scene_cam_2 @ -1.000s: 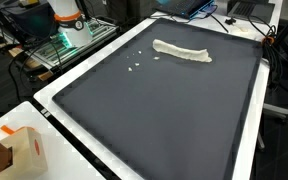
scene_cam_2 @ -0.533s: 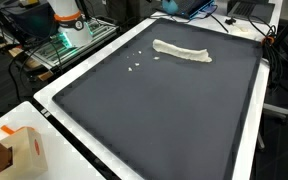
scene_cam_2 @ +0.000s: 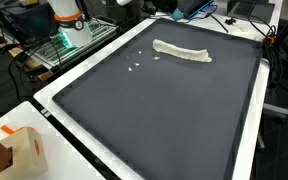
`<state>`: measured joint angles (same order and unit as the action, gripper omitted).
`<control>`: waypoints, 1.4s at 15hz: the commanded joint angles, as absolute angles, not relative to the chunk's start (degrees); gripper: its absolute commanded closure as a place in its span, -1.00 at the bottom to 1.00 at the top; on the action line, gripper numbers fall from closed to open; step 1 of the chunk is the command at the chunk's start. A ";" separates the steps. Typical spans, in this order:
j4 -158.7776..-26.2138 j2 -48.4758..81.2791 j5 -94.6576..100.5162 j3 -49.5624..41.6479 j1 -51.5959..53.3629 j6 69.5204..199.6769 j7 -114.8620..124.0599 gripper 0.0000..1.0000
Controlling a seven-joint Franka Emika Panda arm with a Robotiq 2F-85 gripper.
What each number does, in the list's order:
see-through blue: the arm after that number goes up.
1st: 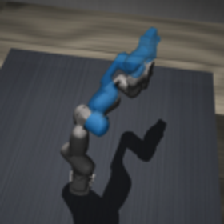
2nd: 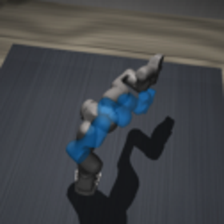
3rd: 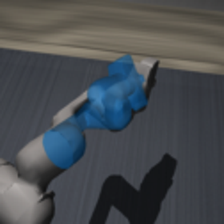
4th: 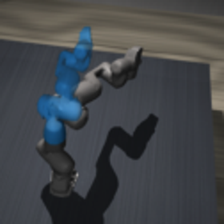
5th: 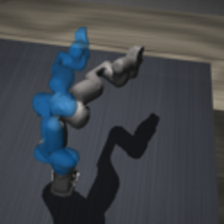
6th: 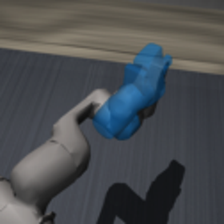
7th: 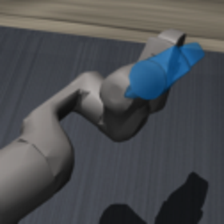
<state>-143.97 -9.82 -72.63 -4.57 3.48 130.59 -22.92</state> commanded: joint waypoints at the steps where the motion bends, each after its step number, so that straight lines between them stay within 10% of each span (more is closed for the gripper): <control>1: -143.56 -7.59 -78.01 -3.58 1.68 130.52 -26.60 0.50; 21: -144.72 -7.41 -79.16 -0.67 0.20 139.26 -10.87 0.50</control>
